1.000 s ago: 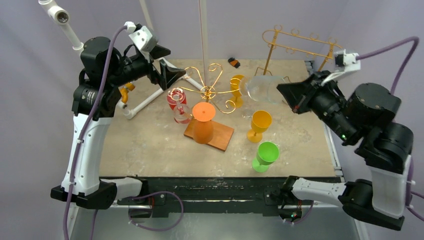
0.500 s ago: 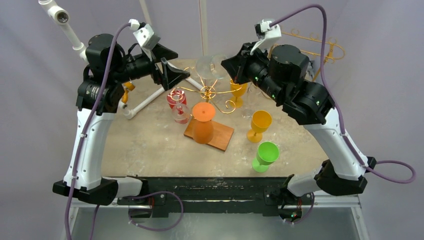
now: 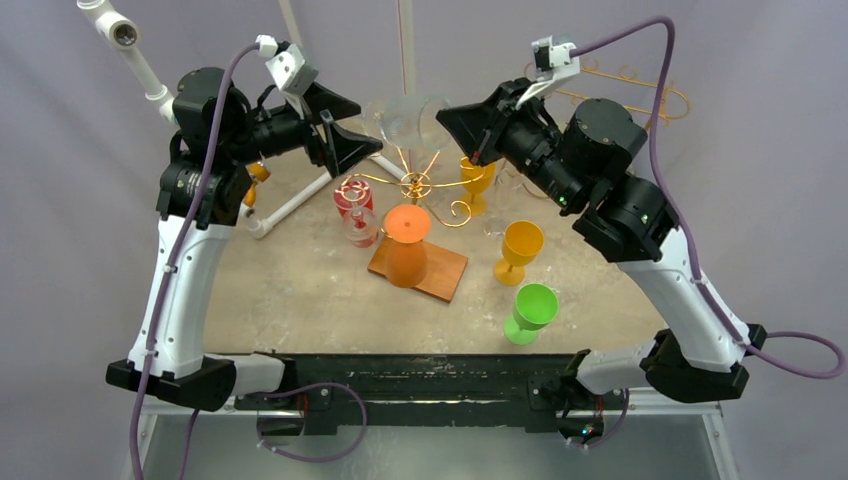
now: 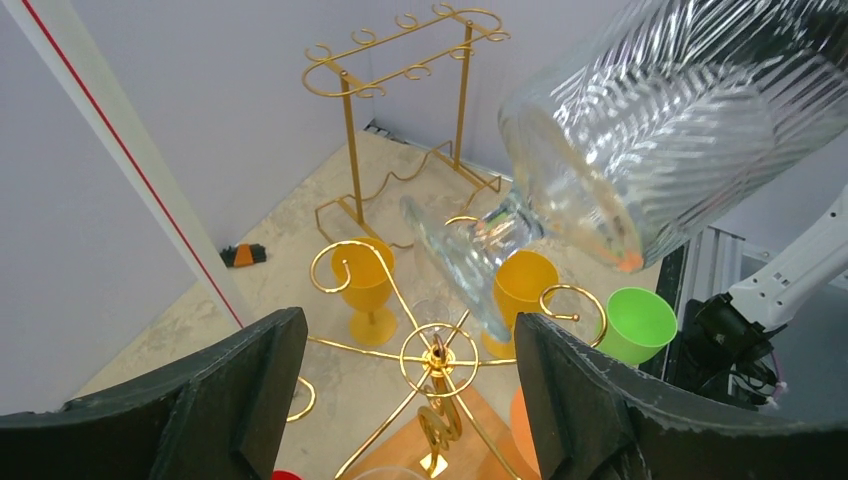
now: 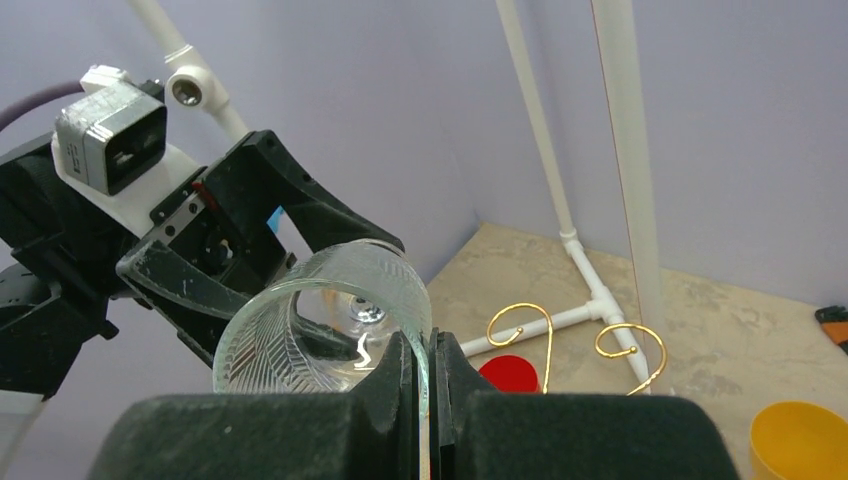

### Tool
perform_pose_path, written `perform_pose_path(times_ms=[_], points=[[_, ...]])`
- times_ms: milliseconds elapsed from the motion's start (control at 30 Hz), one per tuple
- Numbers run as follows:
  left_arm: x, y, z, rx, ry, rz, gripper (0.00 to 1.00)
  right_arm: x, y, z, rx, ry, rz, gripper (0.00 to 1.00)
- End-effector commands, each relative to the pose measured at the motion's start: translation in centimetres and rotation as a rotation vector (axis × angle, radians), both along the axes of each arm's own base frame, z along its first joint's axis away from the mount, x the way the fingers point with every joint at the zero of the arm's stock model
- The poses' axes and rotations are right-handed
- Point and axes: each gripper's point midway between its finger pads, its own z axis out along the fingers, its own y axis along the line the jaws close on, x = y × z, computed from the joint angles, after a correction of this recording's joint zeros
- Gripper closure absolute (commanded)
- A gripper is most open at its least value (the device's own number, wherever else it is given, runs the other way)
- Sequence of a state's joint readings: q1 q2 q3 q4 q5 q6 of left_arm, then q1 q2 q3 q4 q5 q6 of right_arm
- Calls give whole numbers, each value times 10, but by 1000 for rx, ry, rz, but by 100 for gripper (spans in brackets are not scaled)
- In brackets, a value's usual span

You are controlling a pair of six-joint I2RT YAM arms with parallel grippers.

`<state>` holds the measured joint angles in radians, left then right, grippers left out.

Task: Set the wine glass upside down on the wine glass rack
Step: Turn the wine glass upside down at the wine rack.

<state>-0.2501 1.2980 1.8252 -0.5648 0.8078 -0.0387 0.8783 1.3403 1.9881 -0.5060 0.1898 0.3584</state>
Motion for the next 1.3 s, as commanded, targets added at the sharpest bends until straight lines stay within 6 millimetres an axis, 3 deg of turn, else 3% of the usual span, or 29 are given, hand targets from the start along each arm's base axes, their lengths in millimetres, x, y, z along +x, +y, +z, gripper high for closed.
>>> perform_pose_path(times_ms=[0, 167, 367, 433, 600, 733, 1133, 1267], points=[[-3, -8, 10, -62, 23, -40, 21, -13, 3, 35, 137, -93, 57, 100], [1, -11, 7, -65, 38, -56, 36, -16, 13, 28, 152, -94, 93, 100], [3, -11, -6, -26, 54, -67, 61, -21, 13, 31, 188, -126, 96, 100], [1, -11, -8, -18, 55, -68, 61, -22, 11, 34, 199, -144, 89, 100], [-3, -11, -4, -18, 44, -79, 47, -26, 14, 40, 205, -167, 106, 100], [-4, -11, -4, -14, 38, -81, 47, -29, 20, 37, 202, -169, 126, 100], [-1, -6, 4, 13, -75, -52, 97, -33, 42, 16, 149, -126, 197, 100], [-1, 4, 5, 102, -230, -18, 100, -33, 43, 6, 126, -96, 203, 100]])
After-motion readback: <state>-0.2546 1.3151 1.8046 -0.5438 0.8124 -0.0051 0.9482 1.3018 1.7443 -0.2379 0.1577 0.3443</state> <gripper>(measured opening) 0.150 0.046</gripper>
